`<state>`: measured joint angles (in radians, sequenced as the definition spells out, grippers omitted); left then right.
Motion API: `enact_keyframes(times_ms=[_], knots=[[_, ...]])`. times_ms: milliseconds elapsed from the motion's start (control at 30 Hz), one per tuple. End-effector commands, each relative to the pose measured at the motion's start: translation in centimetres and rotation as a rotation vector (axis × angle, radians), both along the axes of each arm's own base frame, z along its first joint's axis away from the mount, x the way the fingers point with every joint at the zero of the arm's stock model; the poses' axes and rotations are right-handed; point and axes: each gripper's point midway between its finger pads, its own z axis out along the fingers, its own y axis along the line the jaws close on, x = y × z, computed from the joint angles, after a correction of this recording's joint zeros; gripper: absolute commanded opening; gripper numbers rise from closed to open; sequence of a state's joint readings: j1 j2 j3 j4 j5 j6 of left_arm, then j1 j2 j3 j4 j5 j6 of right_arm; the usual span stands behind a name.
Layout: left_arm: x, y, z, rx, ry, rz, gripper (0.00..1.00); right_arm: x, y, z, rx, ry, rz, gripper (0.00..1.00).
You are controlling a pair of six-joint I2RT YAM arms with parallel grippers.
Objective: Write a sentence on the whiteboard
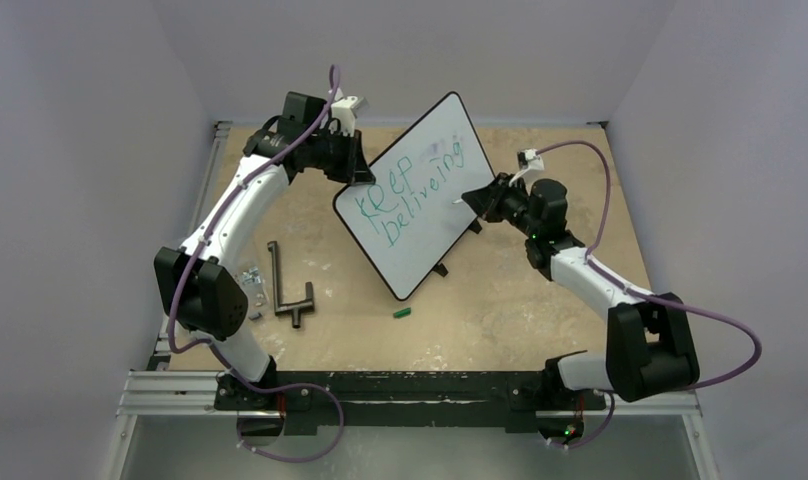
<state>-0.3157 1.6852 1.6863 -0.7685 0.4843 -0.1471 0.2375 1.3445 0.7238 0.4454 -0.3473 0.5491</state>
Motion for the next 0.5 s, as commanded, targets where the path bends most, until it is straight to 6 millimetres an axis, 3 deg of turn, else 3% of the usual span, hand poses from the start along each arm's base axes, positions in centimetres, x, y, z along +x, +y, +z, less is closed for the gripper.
enact_keyframes(times_ms=[0,467], knots=[[2.7,5.3,-4.4,0.28,-0.032,0.142,0.0,-1.5,1.4,1.9,0.033,-0.065,0.071,0.0],[3.4,6.5,-5.5,0.328,-0.029,0.162,0.0,-5.2,3.6,1.2,-0.013,-0.096,0.15,0.0]])
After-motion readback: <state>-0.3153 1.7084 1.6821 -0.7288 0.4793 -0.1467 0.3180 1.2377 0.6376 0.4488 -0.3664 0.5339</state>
